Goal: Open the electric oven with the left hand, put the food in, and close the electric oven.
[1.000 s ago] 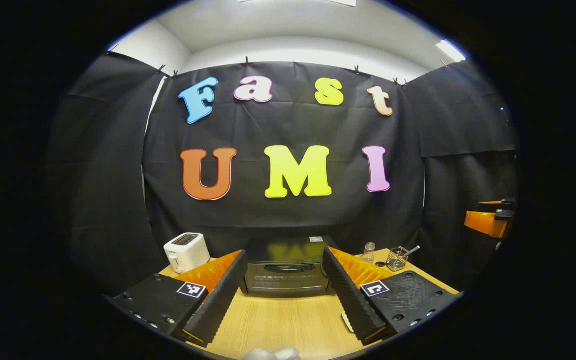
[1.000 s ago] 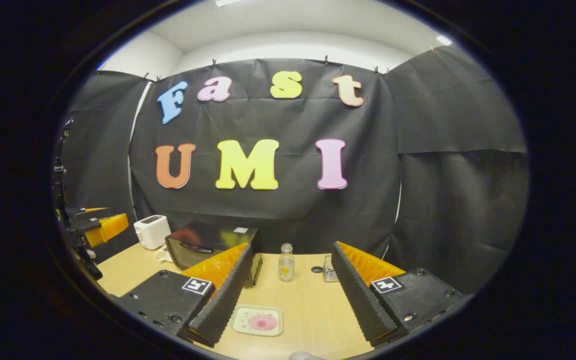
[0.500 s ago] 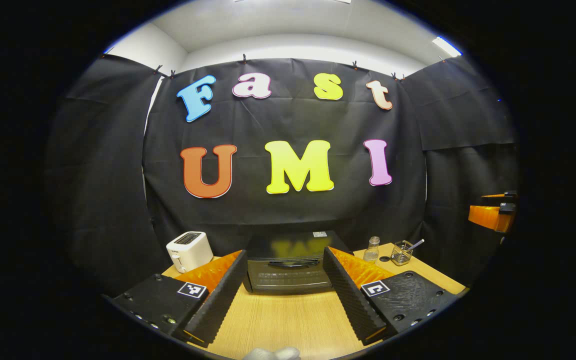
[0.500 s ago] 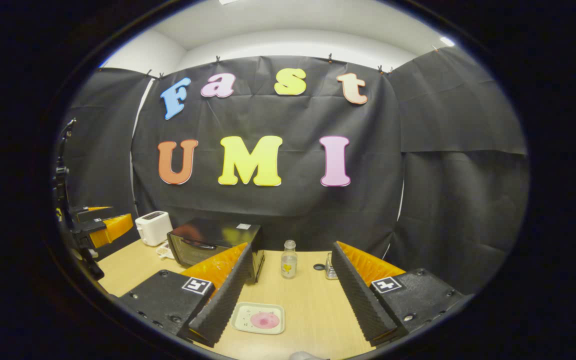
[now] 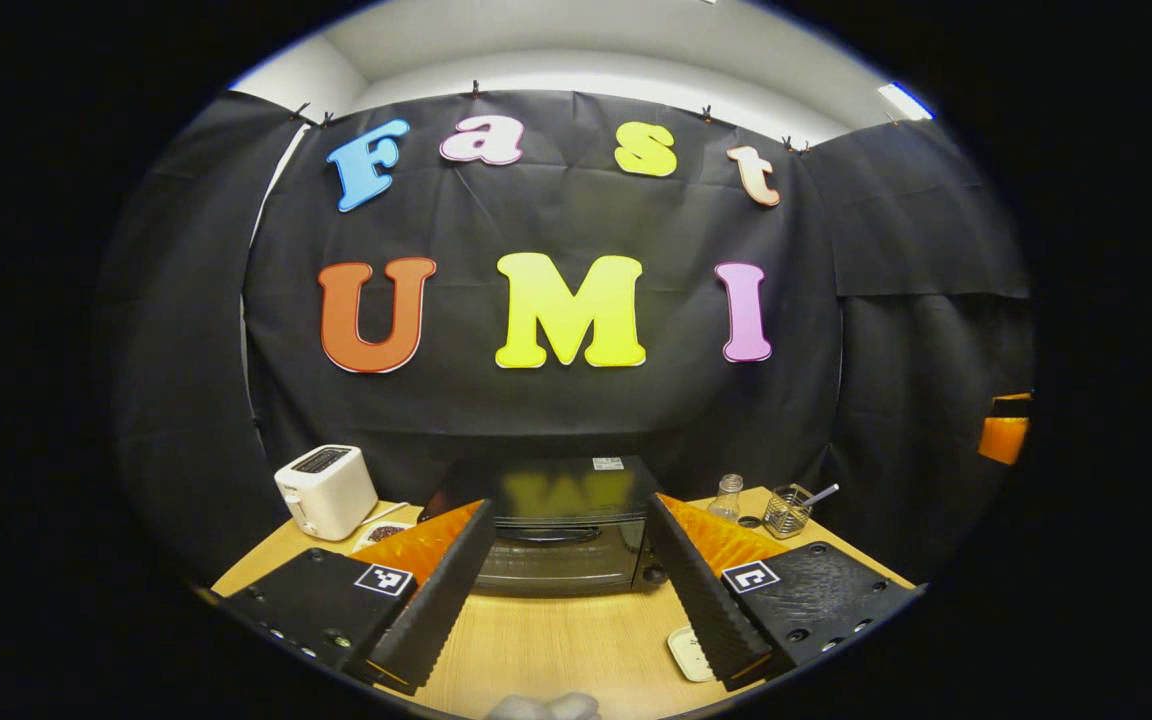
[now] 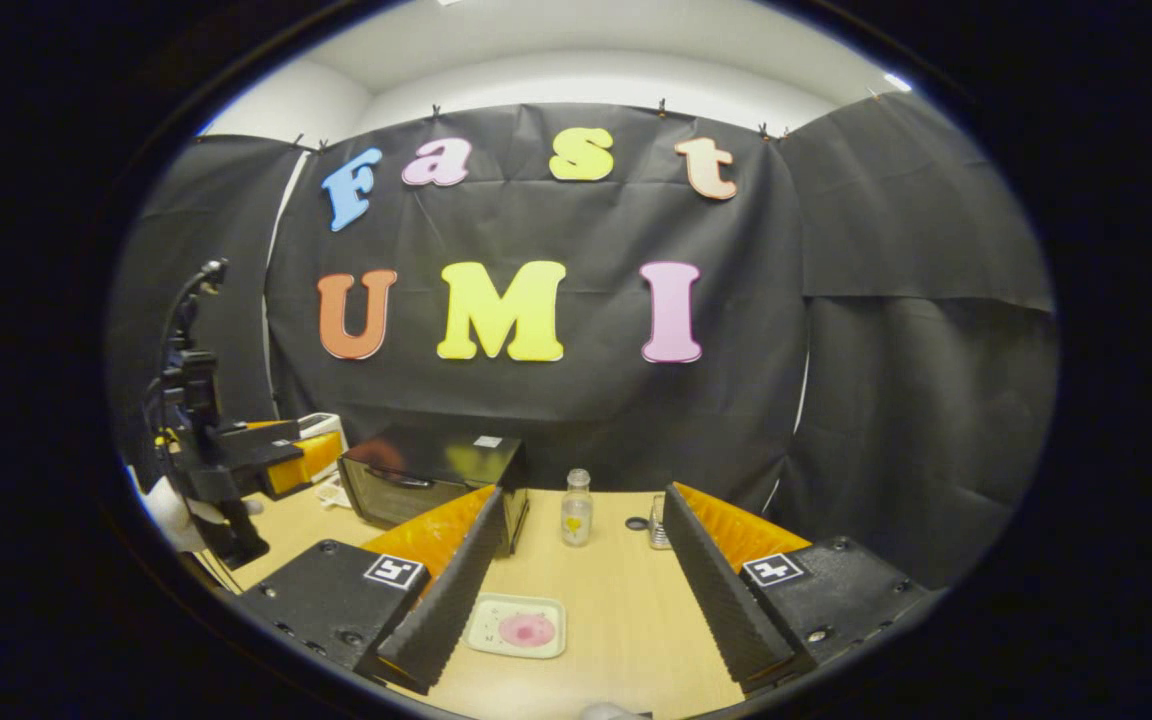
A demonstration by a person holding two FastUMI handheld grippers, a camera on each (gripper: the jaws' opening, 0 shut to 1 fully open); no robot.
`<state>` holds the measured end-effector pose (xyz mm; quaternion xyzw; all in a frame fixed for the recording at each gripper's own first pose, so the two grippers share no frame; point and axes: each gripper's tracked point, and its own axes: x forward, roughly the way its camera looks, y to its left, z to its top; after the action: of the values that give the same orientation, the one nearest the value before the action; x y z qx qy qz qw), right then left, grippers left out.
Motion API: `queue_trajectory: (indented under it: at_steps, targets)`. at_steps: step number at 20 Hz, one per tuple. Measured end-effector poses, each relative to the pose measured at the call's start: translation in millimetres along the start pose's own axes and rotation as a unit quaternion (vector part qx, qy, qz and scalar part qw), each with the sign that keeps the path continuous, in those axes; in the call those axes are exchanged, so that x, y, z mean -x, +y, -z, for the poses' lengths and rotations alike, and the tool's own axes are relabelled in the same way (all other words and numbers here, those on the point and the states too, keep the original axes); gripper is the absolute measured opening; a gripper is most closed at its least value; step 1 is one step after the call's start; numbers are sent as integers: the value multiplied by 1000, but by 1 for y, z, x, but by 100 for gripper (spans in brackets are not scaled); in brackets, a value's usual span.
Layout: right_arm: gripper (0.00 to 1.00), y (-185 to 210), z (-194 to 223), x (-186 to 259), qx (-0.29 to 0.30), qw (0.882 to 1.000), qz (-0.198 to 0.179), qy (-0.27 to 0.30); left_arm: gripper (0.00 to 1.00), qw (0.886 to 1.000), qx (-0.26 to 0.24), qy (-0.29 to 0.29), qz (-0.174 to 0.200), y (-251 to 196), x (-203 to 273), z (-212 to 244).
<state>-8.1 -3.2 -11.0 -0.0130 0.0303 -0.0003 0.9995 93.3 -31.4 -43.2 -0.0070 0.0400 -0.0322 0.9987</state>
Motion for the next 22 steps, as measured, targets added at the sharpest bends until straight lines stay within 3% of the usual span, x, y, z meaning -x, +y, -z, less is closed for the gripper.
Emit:
queue_trajectory:
  at_steps: [4, 8, 11, 13, 15, 19, 22]
  targets:
    - [96, -17, 3, 5, 7, 1000, 24, 14, 97, 999, 14, 36, 1, 1, -56, 30]
    - [100, -32, 8, 8, 12, 998, 48, 28, 97, 998, 0, 61, -22, 18, -106, 62]
    - [96, -41, 13, 10, 14, 997, 62, 35, 97, 995, 10, 96, -35, 32, -135, 96]
    - [100, -45, 17, 8, 10, 997, 68, 41, 98, 993, -9, 101, -52, 41, -148, 107]
    - [96, -45, 23, 7, 2, 996, 68, 50, 98, 994, -13, 100, -53, 40, -149, 112]
    - [100, -41, 24, -2, -3, 997, 61, 51, 98, 994, -18, 93, -47, 35, -145, 112]
    - [96, -33, 23, -6, 0, 998, 49, 50, 98, 995, -15, 90, -35, 34, -135, 115]
